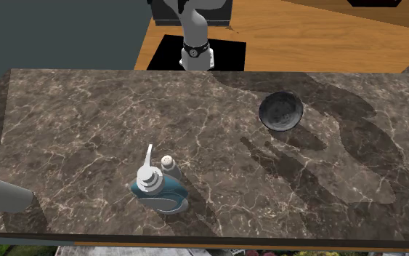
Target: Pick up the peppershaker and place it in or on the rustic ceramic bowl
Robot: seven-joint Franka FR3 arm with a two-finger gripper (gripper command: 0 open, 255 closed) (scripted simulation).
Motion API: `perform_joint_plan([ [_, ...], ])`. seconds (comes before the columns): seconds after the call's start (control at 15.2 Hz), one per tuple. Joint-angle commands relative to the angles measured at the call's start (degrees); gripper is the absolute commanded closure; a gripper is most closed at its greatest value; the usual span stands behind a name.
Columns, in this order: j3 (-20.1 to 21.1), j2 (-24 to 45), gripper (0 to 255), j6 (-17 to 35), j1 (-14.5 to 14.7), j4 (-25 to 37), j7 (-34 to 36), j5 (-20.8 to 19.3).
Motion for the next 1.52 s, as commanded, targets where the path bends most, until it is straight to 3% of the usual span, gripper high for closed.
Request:
perform_joint_plan([
  [0.0,0.00,0.00,0,0.00,0.00,0.00,0.00,0.00],
  [0.73,-0.47,24.62,0,13.88,1.24,11.07,0.93,4.01],
  [1.45,-0.46,49.19,0,19.08,2.05,30.83,0.20,8.45],
])
